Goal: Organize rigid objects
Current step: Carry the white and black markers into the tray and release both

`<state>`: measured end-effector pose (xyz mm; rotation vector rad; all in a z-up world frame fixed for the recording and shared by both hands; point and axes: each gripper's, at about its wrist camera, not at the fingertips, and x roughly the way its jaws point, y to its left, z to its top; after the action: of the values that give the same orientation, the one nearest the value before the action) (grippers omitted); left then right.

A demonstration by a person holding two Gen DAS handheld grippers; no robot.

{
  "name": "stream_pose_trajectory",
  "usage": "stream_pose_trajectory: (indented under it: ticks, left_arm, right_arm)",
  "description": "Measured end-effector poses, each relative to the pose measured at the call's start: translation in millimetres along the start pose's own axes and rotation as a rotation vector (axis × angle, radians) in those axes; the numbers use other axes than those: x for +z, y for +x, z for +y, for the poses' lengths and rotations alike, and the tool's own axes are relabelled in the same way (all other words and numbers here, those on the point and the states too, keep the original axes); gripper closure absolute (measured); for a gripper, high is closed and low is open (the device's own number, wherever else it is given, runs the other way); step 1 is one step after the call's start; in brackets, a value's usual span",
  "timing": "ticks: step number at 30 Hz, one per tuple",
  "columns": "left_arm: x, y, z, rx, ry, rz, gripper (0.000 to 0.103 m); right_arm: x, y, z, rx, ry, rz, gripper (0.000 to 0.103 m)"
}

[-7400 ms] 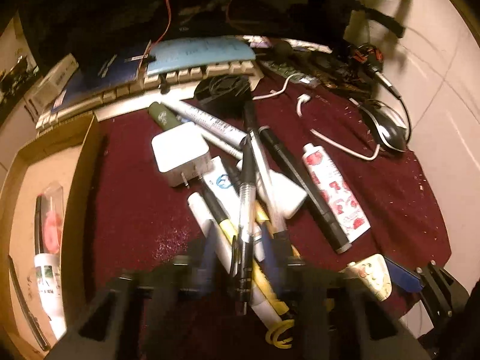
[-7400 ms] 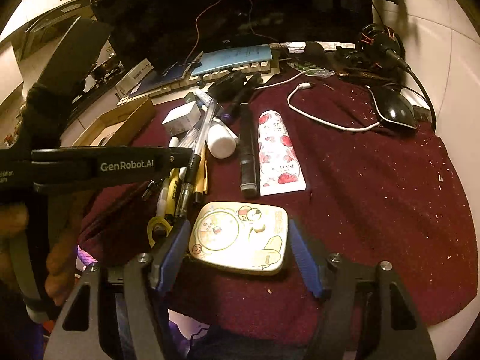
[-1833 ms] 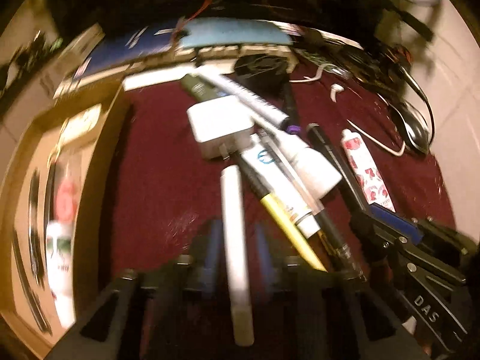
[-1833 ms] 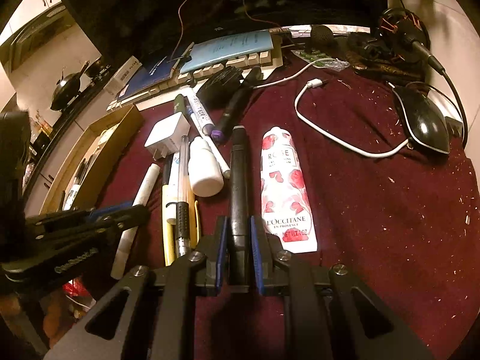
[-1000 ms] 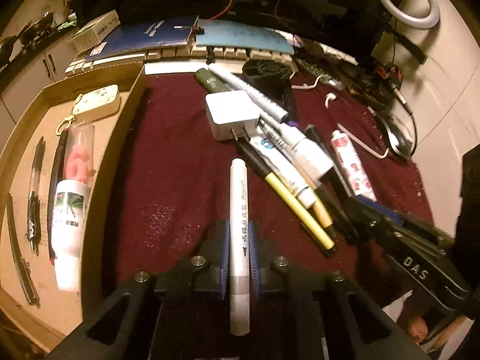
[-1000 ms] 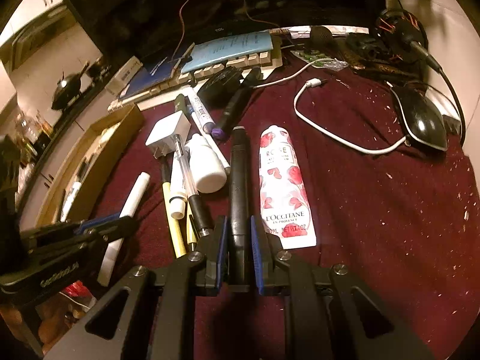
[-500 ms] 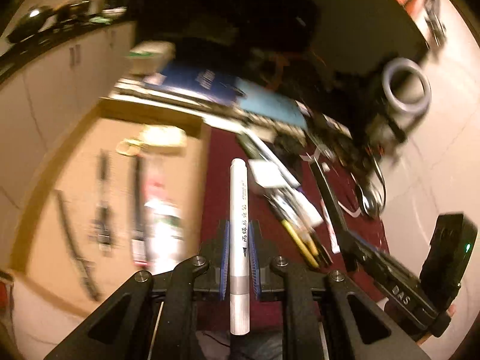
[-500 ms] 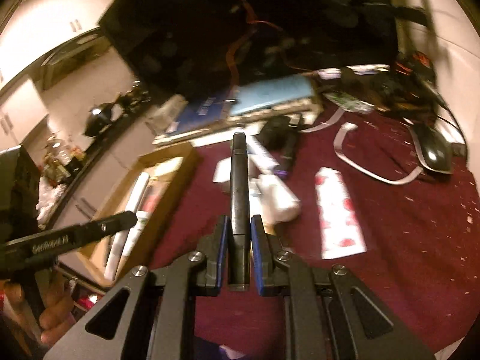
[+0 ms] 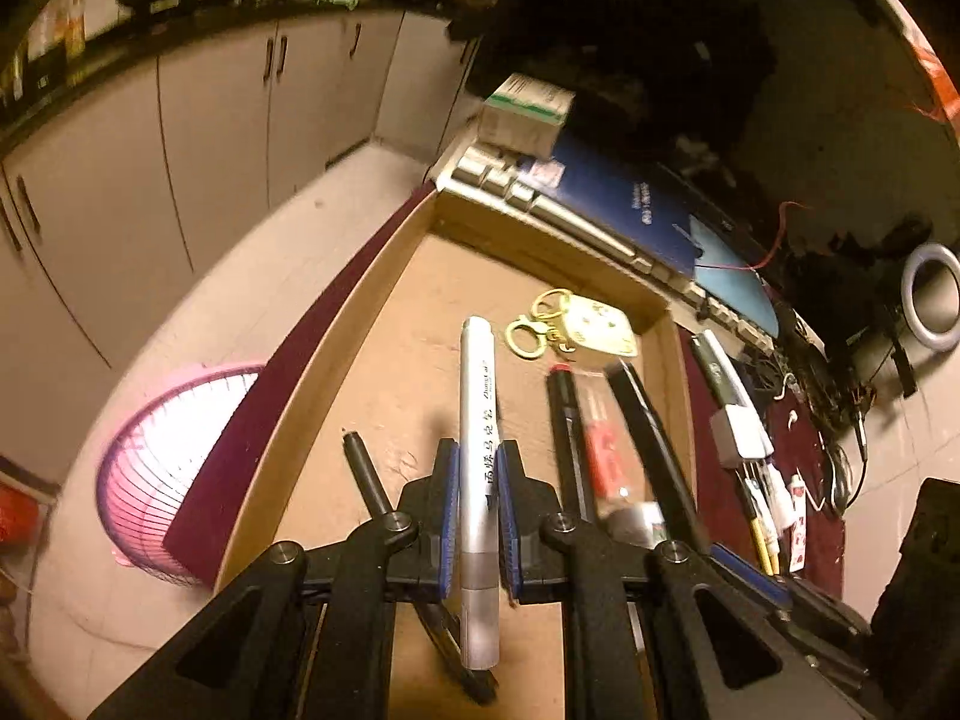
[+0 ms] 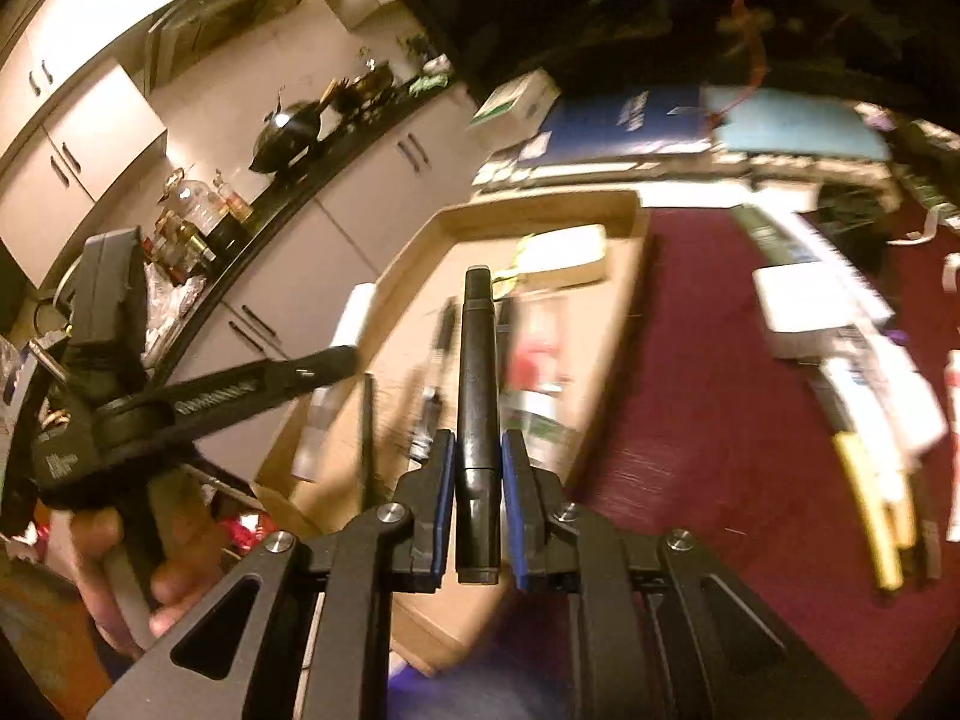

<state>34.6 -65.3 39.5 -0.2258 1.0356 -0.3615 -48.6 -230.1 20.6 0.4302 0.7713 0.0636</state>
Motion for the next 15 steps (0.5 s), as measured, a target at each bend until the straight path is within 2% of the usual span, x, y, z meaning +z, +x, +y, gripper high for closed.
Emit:
stream_pose_trajectory:
  ticks: [8, 11, 13, 15]
  left_arm:
    - [16, 35, 19, -0.031, -0.056, 0.077, 0.091]
    - [21, 46, 21, -0.013, -0.061, 0.103, 0.091]
    - [20, 47, 19, 0.039, -0.031, 0.091, 0.091]
    - [19, 51, 18, 0.045, -0.028, 0.099, 0.091]
  right_arm:
    - [13, 51, 21, -0.095, -0.021, 0.065, 0.088]
    - [13, 64, 25, -0.130, -0.032, 0.095, 0.088]
    - [13, 73, 27, -0.150, -0.037, 0.118, 0.088]
    - [11, 79, 30, -0.162, -0.052, 0.130, 0.088]
